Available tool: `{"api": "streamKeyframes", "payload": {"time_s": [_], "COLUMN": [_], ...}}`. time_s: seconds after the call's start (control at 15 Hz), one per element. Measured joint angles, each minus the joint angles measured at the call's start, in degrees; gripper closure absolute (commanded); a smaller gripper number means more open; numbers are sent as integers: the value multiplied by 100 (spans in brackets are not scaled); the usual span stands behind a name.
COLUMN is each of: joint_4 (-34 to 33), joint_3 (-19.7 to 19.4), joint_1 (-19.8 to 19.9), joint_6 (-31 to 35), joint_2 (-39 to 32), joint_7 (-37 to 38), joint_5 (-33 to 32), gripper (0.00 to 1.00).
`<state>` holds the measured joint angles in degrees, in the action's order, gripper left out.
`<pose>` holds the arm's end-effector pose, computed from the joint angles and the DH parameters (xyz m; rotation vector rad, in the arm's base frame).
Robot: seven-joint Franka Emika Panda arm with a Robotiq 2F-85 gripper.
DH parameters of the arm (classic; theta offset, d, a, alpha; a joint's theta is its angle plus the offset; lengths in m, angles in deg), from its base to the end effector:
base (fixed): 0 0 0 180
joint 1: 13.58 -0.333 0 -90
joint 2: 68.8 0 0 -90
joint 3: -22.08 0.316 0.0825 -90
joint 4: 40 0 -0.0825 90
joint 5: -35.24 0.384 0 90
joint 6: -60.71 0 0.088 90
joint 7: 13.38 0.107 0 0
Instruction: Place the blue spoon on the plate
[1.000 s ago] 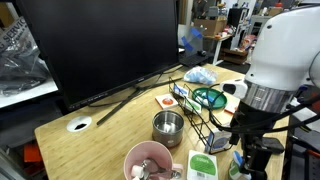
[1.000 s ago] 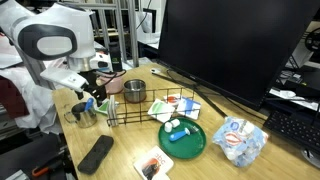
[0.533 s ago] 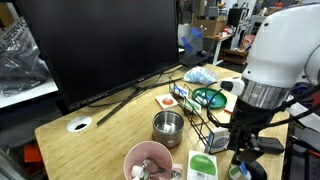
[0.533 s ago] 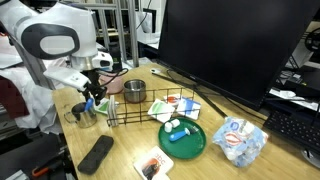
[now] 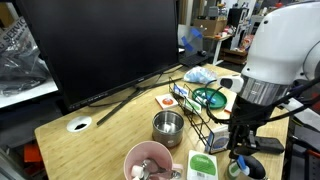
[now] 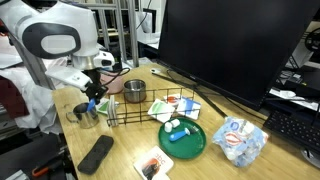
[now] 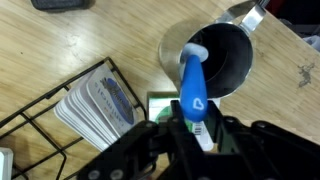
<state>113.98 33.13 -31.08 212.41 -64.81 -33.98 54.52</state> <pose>0.3681 0.1888 0.2572 -2.8721 -0.8306 -0.0295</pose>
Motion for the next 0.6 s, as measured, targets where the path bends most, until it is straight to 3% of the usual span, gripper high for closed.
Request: {"api": "streamKeyframes", "payload": {"time_s": [0.6], "joint_4": [-10], "joint_3": [-15], "joint_1": [28], "joint_6": [-1], "joint_2": [129], "joint_7": [8], "joint_5": [-4], "gripper": [93]}}
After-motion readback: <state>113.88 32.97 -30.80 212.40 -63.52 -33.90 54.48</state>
